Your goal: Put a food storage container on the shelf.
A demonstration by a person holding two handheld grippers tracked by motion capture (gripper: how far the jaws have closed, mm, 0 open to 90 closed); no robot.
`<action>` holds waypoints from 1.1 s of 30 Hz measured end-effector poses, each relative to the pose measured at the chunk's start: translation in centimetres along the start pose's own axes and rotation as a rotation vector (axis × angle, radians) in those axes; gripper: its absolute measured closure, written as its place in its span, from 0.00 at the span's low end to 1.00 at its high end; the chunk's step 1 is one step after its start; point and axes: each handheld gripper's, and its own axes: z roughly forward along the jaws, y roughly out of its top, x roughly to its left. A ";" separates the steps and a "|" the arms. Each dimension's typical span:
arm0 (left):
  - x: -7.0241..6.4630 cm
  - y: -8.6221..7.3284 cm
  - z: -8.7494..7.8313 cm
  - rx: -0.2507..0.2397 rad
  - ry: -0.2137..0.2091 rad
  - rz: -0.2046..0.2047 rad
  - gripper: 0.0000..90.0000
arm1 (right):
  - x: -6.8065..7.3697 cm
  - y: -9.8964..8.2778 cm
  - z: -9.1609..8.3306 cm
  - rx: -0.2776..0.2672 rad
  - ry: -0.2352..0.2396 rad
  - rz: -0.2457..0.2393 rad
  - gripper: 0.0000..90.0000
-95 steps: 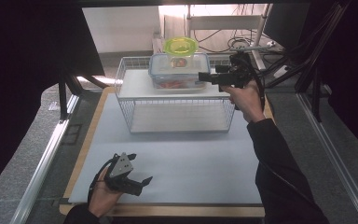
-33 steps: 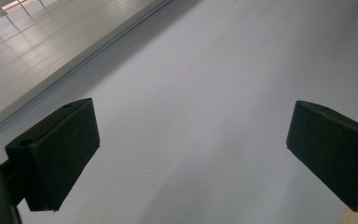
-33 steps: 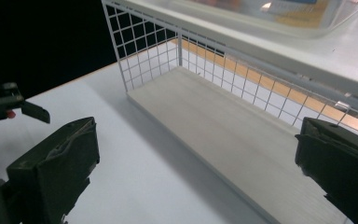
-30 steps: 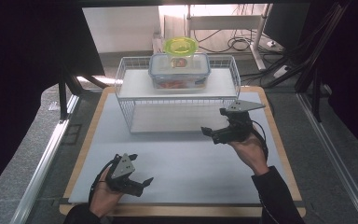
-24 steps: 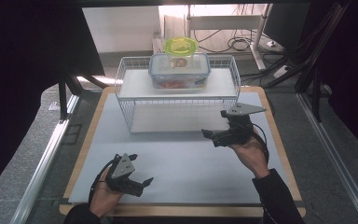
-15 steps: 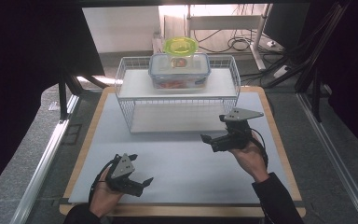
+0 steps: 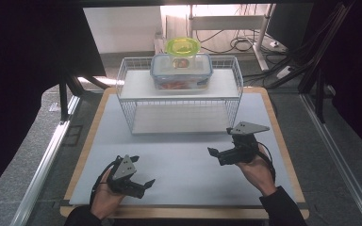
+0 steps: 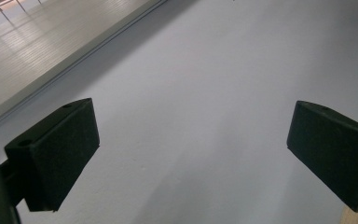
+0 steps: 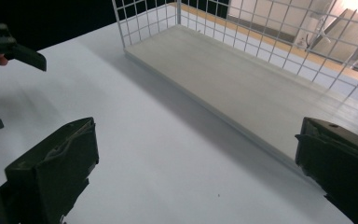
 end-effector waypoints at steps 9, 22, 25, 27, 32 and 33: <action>0.0 0.0 0.1 0.001 0.002 0.001 0.02 | 0.2 -1.3 -1.5 0.004 -0.023 0.011 0.00; 0.0 -0.1 0.1 0.004 0.002 0.000 0.02 | -0.2 -3.5 -2.9 0.014 -0.080 0.005 0.00; 0.0 -0.1 0.1 0.002 0.002 0.000 0.02 | -0.3 -4.1 -3.1 0.012 -0.097 0.008 0.00; 0.0 -0.1 0.1 0.002 0.002 -0.001 0.02 | -0.4 -4.6 -3.2 0.011 -0.109 0.010 0.00; 0.0 -0.1 0.1 0.003 0.000 0.000 0.02 | -0.6 -5.7 -3.3 0.026 -0.136 0.014 0.00; 0.0 -0.1 0.2 0.004 0.000 0.000 0.02 | -0.7 -6.0 -3.3 0.031 -0.142 0.012 0.00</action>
